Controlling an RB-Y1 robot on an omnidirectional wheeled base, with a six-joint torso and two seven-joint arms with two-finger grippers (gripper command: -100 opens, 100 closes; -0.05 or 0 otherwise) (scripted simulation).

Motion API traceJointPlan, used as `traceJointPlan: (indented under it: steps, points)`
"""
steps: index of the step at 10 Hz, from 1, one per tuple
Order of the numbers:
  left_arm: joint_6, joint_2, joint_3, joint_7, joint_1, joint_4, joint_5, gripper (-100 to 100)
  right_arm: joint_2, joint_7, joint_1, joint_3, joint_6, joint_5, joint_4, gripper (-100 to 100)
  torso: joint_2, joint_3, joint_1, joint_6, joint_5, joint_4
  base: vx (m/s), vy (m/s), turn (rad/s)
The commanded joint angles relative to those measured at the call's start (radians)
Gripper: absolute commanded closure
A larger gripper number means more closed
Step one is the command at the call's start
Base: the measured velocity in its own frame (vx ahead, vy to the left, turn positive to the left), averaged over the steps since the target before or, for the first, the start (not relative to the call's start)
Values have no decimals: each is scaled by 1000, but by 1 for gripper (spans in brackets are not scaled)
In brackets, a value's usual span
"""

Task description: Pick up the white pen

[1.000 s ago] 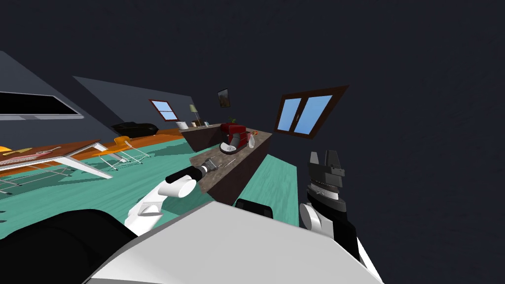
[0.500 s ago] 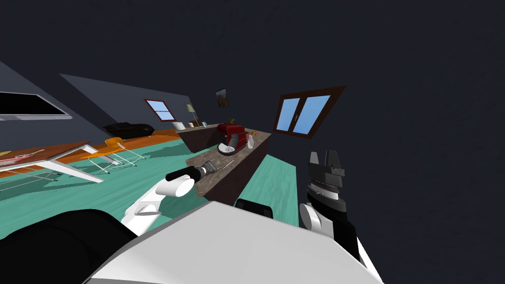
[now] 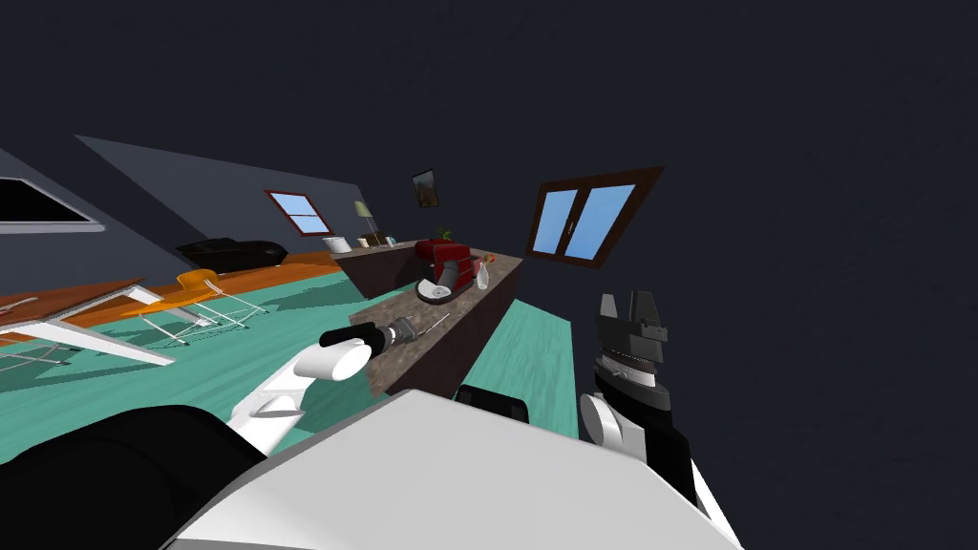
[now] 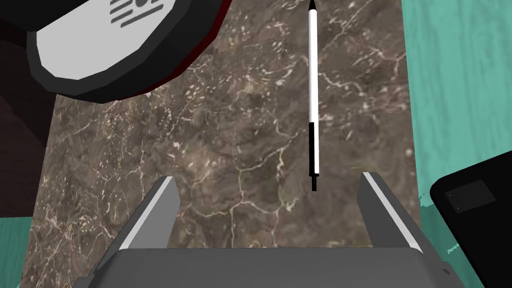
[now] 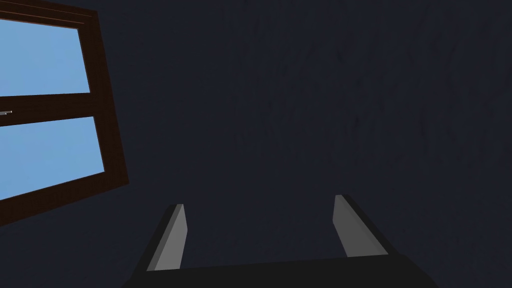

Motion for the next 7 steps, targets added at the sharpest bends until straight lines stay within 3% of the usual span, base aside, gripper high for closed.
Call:
traceJointPlan:
  steps: [1, 4, 7]
  points:
    - [50, 6, 4, 13, -2, 8, 13, -100, 0, 0, 0, 0, 0, 0, 0, 0, 0, 0, 0, 0, 0, 0, 41, 3, -27]
    - [134, 22, 23, 59, 2, 16, 55, -100, 0, 0, 0, 0, 0, 0, 0, 0, -1, 0, 0, 0, 0, 0, 56, 6, -46]
    - [215, 30, 31, 80, 5, 20, 74, -100, 0, 0, 0, 0, 0, 0, 0, 0, 0, 0, 1, 0, 0, 0, 45, 13, -44]
